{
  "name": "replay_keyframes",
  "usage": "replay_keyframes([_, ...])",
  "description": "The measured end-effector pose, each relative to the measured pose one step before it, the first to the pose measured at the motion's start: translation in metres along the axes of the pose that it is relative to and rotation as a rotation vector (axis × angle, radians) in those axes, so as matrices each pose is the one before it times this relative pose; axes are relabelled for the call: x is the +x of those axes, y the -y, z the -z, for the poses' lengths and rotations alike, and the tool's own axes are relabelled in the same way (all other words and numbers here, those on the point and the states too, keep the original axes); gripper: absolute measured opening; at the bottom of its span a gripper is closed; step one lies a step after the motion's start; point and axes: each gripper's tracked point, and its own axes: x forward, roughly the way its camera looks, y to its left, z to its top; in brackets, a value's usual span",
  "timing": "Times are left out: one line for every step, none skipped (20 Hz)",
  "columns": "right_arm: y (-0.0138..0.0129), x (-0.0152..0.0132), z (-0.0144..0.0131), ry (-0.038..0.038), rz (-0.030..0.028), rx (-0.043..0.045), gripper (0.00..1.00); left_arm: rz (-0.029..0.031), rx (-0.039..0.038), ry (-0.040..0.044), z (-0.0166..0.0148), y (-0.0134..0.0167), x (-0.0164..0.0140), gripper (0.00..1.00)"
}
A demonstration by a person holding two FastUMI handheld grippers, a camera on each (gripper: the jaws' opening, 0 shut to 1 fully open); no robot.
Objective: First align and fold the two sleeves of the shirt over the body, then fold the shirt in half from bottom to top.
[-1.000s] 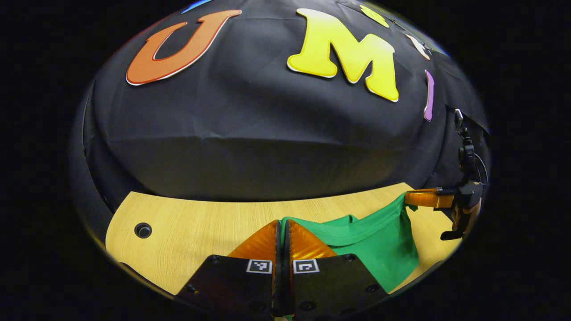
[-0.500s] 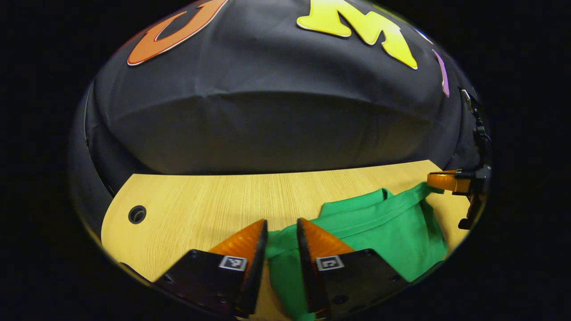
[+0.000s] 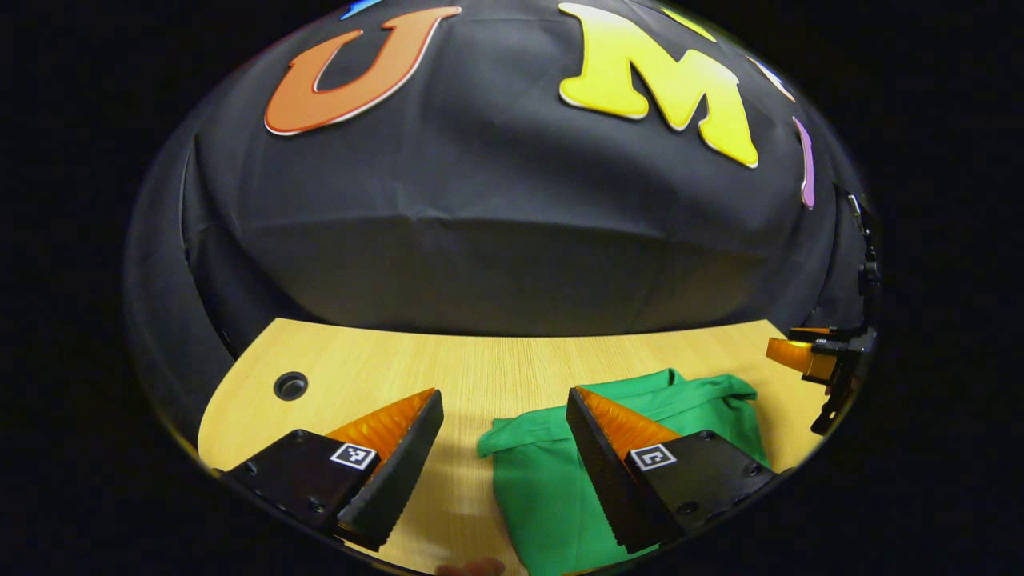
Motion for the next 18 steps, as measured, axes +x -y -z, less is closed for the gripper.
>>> replay_keyframes([-0.00288,-0.01625,-0.00846,0.01517,-0.00738,0.00106,0.94,-0.0081,-0.00681,0.01726,-0.00972,0.00001,-0.01397,0.99])
replay_keyframes([-0.00232,-0.01729,-0.00909,0.02591,-0.00906,-0.0026,0.94,-0.00735,-0.00572,0.02147,-0.01188,-0.001,-0.01532,0.99])
replay_keyframes([-0.00308,-0.01838,-0.01139,0.02985,-0.00909,-0.00848,0.94,-0.00498,-0.00051,0.02439,-0.01357,0.00033,-0.01789,0.99])
replay_keyframes([-0.00314,-0.01912,-0.01121,0.02974,-0.00771,-0.00979,0.94,-0.0077,0.00263,0.02615,-0.01432,0.00188,-0.019,0.99])
replay_keyframes([-0.00337,-0.01944,-0.01252,0.03182,-0.0075,-0.00654,0.94,-0.00026,0.00539,0.0268,-0.01459,0.00264,-0.01674,0.99])
replay_keyframes([-0.00298,-0.01946,-0.01219,0.03131,-0.00232,-0.00424,0.94,0.01373,0.00558,0.02909,-0.01412,0.00517,-0.01908,0.99])
replay_keyframes([-0.00087,-0.02001,-0.01114,0.02587,0.00344,-0.00515,0.94,0.00152,0.00987,0.0359,-0.01556,0.00418,-0.01947,0.99])
replay_keyframes([-0.00252,-0.02037,-0.00967,0.02706,-0.00356,-0.00411,0.94,-0.011,0.0095,0.03403,-0.01509,0.00035,-0.02078,0.99])
replay_keyframes([-0.00394,-0.01903,-0.00995,0.02449,-0.00644,-0.00605,0.94,-0.00358,0.0099,0.03738,-0.00873,-0.00042,-0.01952,0.99])
replay_keyframes([-0.00307,-0.01785,-0.00835,0.02362,-0.00553,-0.00874,0.94,-0.00041,0.00889,0.02717,-0.01651,0.0081,-0.01433,0.99])
replay_keyframes([-0.00197,-0.01799,-0.00799,0.02191,0.00283,-0.01453,0.94,-0.01583,0.01494,0.04202,-0.0137,0.00208,-0.01837,0.99])
replay_keyframes([0.0006,-0.01603,-0.00747,0.0221,0.00983,-0.0174,0.94,-0.01583,0.01291,0.04439,-0.01314,-0.00097,-0.01454,0.99])
replay_keyframes([-0.00165,-0.01625,-0.00801,0.02299,0.00073,-0.01438,0.94,-0.00226,-0.00104,0.03098,-0.01157,0.00468,-0.01817,0.98])
replay_keyframes([-0.00413,-0.01647,-0.00754,0.02055,-0.00632,-0.01092,0.94,0.01129,-0.00729,0.01521,-0.00645,0.0093,-0.0147,1.0])
replay_keyframes([-0.0042,-0.01508,-0.00774,0.01936,-0.00624,-0.01132,0.94,0.01738,-0.00418,0.00329,-0.00448,0.00909,-0.01523,0.98])
replay_keyframes([-0.00174,-0.01151,-0.00376,0.01313,-0.00281,-0.00756,0.94,0.0094,-0.01163,-0.00672,-0.00258,0.00864,-0.01488,0.98])
replay_keyframes([-0.00203,-0.01308,-0.00298,0.00803,-0.00239,0.00083,0.94,0.00701,-0.00882,0.00427,-0.00031,0.00643,-0.01029,0.98])
replay_keyframes([-0.00302,-0.01229,-0.00222,0.0086,-0.0053,0.00979,0.94,0.00314,-0.00647,0.00181,0.00021,0.00551,-0.00928,0.98])
